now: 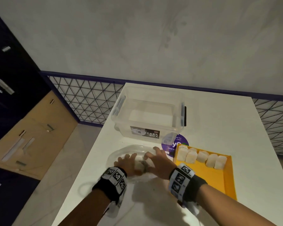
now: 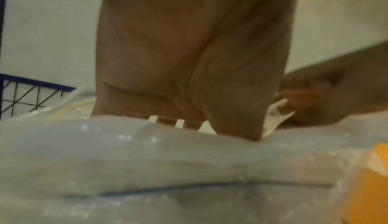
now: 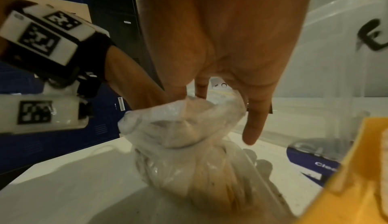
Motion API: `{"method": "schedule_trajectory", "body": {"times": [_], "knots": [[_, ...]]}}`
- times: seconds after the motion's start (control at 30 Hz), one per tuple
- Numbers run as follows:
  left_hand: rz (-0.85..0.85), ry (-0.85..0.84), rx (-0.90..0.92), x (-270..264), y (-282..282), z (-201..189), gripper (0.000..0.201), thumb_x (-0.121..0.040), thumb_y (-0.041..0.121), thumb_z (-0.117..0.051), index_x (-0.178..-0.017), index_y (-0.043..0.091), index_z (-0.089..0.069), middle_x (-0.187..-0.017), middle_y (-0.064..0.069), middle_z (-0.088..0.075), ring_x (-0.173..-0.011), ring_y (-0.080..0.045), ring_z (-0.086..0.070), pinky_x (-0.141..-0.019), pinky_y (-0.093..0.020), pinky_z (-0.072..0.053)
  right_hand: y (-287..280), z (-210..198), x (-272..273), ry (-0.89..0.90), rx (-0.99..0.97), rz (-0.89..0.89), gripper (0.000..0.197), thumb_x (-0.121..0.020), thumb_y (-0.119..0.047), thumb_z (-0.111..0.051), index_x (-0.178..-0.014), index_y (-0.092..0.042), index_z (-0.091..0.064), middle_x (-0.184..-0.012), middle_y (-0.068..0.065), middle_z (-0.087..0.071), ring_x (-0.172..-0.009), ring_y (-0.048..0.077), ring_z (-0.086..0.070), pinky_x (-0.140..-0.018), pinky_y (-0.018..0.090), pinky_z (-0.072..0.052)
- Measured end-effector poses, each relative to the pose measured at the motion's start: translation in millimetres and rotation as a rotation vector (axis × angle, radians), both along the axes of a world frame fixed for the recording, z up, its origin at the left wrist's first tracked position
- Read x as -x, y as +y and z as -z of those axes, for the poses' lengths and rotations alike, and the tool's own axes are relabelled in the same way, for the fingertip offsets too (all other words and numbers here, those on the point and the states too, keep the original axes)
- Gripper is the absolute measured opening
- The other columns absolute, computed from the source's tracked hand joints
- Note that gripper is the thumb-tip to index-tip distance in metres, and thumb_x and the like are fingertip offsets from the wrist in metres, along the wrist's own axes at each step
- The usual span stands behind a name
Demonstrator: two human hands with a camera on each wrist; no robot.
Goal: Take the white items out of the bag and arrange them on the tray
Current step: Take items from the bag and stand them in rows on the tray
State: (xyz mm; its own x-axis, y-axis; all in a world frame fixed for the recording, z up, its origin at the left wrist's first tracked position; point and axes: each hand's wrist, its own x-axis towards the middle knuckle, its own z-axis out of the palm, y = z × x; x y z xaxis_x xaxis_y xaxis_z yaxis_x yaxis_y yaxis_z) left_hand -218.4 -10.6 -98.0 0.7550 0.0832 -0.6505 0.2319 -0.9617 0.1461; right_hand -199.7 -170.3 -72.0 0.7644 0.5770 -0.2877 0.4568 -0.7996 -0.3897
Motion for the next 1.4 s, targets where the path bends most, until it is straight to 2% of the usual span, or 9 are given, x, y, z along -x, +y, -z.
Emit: {"method": "schedule_trajectory", "body": {"times": [0.1,0.23,0.43,0.6,0.87,1.0,1.1,1.23,1.4], "knots": [[0.124,-0.024,-0.104,6,-16,0,0.077,-0.088,0.054,-0.050,-0.149,0.028,-0.011,-0.150,-0.004,-0.029,-0.134,-0.031,-0.032,-0.109,-0.045,-0.029,7,5,0,0.091,-0.013,0.010,0.046,-0.088,-0.007,-0.051,-0.130,-0.018,-0.041,-0.135,0.016,-0.034,-0.110,0.033,-0.053,-0.095,0.032,-0.045],[0.294,-0.160,-0.081,9,-17,10,0.060,-0.088,0.048,-0.048,-0.138,0.018,-0.036,-0.142,-0.003,-0.043,-0.121,-0.028,-0.043,-0.098,-0.039,-0.030,5,6,3,0.157,-0.104,0.044,0.055,-0.082,0.007,-0.049,-0.132,-0.015,-0.039,-0.135,0.011,-0.036,-0.113,0.025,-0.052,-0.092,0.024,-0.045],[-0.277,-0.243,0.672,9,5,-8,0.027,-0.076,0.042,-0.059,-0.088,0.017,-0.057,-0.087,-0.002,-0.062,-0.083,-0.019,-0.055,-0.075,-0.026,-0.044,-5,-5,8,0.249,-0.173,0.130,0.061,-0.085,0.005,-0.047,-0.138,-0.017,-0.028,-0.141,0.012,-0.030,-0.117,0.030,-0.048,-0.093,0.031,-0.043],[-0.360,-0.309,0.829,7,20,-5,0.069,-0.049,0.049,-0.057,-0.110,0.016,-0.056,-0.101,-0.002,-0.062,-0.094,-0.017,-0.058,-0.078,-0.021,-0.046,-11,-9,5,0.312,-0.157,0.163,0.065,-0.082,0.004,-0.048,-0.138,-0.024,-0.028,-0.141,0.010,-0.029,-0.116,0.029,-0.050,-0.093,0.032,-0.044],[-0.678,-0.143,1.251,15,24,-28,0.050,-0.063,0.009,-0.060,-0.113,0.012,-0.059,-0.100,-0.014,-0.061,-0.091,-0.027,-0.057,-0.077,-0.037,-0.043,-7,-10,9,0.300,-0.189,0.182,0.064,-0.082,-0.001,-0.052,-0.136,-0.027,-0.031,-0.142,0.007,-0.031,-0.120,0.025,-0.047,-0.092,0.028,-0.044],[-0.747,-0.041,1.345,16,25,-38,0.028,-0.085,-0.006,-0.049,-0.106,0.010,-0.060,-0.090,-0.012,-0.066,-0.076,-0.022,-0.066,-0.059,-0.029,-0.052,-8,-8,13,0.283,-0.164,0.158,0.061,-0.083,-0.005,-0.053,-0.136,-0.026,-0.032,-0.141,0.008,-0.030,-0.122,0.027,-0.045,-0.096,0.030,-0.041],[-0.845,-0.007,1.464,17,23,-43,0.028,-0.088,-0.006,-0.045,-0.110,0.007,-0.055,-0.093,-0.016,-0.063,-0.072,-0.027,-0.066,-0.052,-0.030,-0.052,-7,-7,15,0.272,-0.149,0.157,0.057,-0.083,-0.013,-0.055,-0.134,-0.028,-0.036,-0.144,0.008,-0.028,-0.130,0.026,-0.034,-0.107,0.033,-0.033],[-1.052,-0.006,1.690,16,20,-43,0.022,-0.089,-0.001,-0.045,-0.104,0.014,-0.051,-0.089,-0.011,-0.067,-0.086,-0.025,-0.063,-0.079,-0.042,-0.049,-8,-15,19,0.204,-0.198,0.167,0.044,-0.086,-0.020,-0.054,-0.128,-0.026,-0.044,-0.151,0.007,-0.017,-0.141,0.024,-0.011,-0.113,0.034,-0.018],[-1.134,-0.070,1.824,15,9,-51,0.017,-0.090,0.005,-0.041,-0.096,0.012,-0.055,-0.078,-0.007,-0.067,-0.072,-0.019,-0.068,-0.071,-0.037,-0.053,-3,-40,29,-0.038,-0.611,0.176,0.018,-0.093,-0.026,-0.048,-0.112,-0.025,-0.048,-0.118,-0.008,-0.041,-0.111,0.003,-0.038,-0.088,0.015,-0.031]]}}
